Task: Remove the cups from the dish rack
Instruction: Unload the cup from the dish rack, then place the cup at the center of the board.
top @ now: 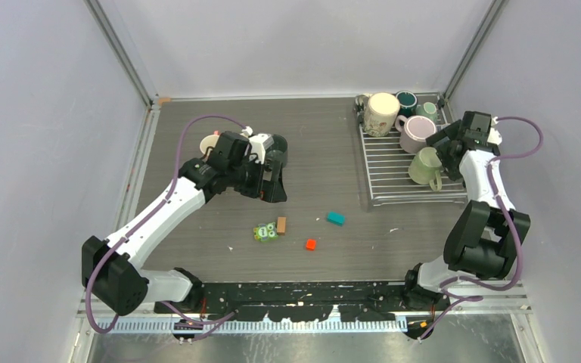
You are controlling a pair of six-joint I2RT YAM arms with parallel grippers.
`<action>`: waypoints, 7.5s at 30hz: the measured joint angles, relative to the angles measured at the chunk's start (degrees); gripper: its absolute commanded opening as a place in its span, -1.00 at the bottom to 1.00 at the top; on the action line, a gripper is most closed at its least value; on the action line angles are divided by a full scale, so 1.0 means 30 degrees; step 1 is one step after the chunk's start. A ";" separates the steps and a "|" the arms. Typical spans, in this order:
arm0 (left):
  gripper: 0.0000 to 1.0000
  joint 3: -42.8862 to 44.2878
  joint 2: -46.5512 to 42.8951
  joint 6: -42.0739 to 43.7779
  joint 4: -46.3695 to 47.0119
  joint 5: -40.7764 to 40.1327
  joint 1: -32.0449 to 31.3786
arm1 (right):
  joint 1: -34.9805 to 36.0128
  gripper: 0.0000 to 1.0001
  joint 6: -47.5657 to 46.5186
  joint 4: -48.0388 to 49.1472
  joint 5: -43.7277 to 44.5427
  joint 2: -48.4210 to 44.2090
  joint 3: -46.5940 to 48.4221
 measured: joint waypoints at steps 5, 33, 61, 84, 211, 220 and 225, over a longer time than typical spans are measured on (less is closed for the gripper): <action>0.99 0.0000 0.0007 0.0000 0.0007 0.0124 0.0000 | 0.0772 1.00 -0.0874 -0.0350 0.0401 -0.1319 -0.0350; 1.00 0.0000 0.0066 0.0000 0.0007 0.0270 -0.0197 | 0.2455 1.00 -0.1989 -0.0146 -0.0051 -0.2761 -0.2492; 0.99 0.0000 0.0277 0.0022 0.0000 0.0262 -0.0430 | 0.0889 1.00 -0.3483 0.3235 -0.0204 -0.1231 -0.2419; 0.99 0.0000 0.0277 0.0022 -0.0007 0.0277 -0.0452 | 0.4007 1.00 -0.2186 0.0058 0.2557 -0.1239 -0.1566; 0.04 -0.0998 0.2426 -1.6283 1.8790 0.9413 0.4932 | 1.3653 -0.71 1.0608 1.0003 -1.4673 0.1698 0.2251; -0.14 -0.0998 0.3009 -1.8739 2.1471 1.0287 0.5020 | 1.3916 -0.71 1.2320 1.3136 -1.6028 0.2397 0.1894; -0.26 -0.0918 0.3009 -1.8819 2.1354 1.0477 0.4903 | 1.4120 -0.71 1.2575 1.3806 -1.6276 0.2397 0.1727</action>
